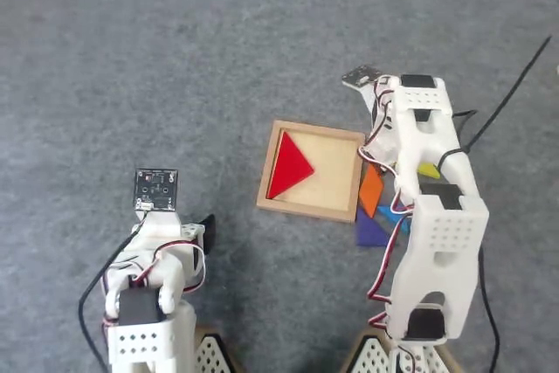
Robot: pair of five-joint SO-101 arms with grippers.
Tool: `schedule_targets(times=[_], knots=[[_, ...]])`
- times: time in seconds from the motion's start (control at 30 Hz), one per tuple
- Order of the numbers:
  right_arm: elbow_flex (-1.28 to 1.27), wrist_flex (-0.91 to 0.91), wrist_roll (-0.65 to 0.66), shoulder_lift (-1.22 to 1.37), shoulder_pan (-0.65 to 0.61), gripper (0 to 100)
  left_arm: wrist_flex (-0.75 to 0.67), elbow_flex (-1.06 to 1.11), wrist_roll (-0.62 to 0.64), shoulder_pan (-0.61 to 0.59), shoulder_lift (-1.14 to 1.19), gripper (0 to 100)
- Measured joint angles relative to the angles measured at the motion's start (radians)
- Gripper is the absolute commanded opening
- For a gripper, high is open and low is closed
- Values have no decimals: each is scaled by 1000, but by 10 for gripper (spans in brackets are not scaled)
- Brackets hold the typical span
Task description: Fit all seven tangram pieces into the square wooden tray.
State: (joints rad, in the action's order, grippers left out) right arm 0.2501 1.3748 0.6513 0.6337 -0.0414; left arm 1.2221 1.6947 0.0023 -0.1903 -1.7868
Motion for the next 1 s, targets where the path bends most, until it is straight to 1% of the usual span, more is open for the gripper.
schedule_targets(times=[0.2, 0.43, 0.77, 1.0], knots=[[37, 3, 9, 41, 32, 385, 0, 0, 0, 0, 0, 240], [112, 0, 15, 100, 32, 263, 0, 0, 0, 0, 0, 240], [140, 0, 12, 104, 35, 257, 0, 0, 0, 0, 0, 240], [140, -2, -25, 104, 37, 257, 0, 0, 0, 0, 0, 240]])
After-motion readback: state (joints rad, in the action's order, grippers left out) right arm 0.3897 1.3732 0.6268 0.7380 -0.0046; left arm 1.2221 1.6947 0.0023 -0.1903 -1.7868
